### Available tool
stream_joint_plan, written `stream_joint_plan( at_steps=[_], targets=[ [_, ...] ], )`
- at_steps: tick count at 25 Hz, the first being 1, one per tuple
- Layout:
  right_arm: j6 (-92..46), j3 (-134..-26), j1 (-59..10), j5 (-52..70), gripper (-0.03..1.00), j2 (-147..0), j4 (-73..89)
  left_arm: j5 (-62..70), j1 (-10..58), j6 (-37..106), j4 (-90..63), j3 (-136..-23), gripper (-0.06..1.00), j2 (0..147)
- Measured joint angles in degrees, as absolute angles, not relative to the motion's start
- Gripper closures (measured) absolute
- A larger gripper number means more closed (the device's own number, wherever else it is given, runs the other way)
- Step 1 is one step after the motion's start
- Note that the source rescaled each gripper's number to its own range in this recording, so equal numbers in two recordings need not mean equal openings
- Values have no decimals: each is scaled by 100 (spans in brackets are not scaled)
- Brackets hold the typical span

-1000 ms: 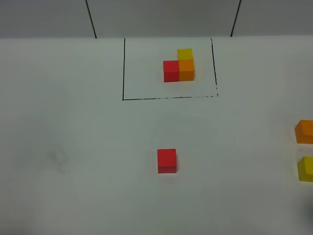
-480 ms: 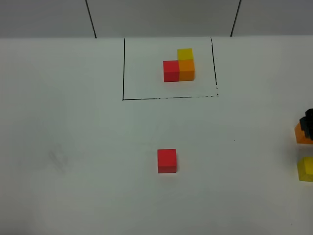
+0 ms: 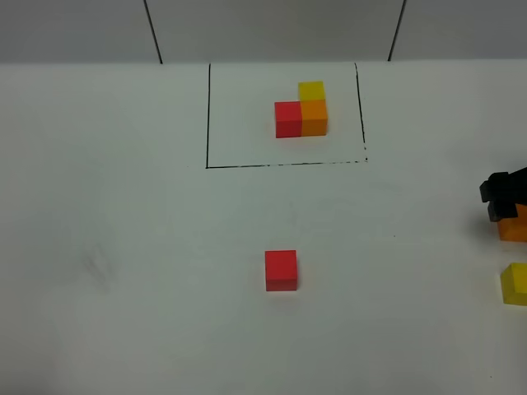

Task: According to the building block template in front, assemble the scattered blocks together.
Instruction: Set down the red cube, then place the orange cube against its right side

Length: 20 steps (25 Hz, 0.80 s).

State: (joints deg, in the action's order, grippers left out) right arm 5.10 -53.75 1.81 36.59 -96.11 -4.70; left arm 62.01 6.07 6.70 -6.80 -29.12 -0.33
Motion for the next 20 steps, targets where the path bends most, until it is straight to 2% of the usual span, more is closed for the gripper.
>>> stream_joint_plan(
  at_steps=[20],
  targets=[
    [503, -5426, 382, 3191, 27, -10437, -592, 6201, 607, 670, -680, -2912, 70, -33]
  ],
)
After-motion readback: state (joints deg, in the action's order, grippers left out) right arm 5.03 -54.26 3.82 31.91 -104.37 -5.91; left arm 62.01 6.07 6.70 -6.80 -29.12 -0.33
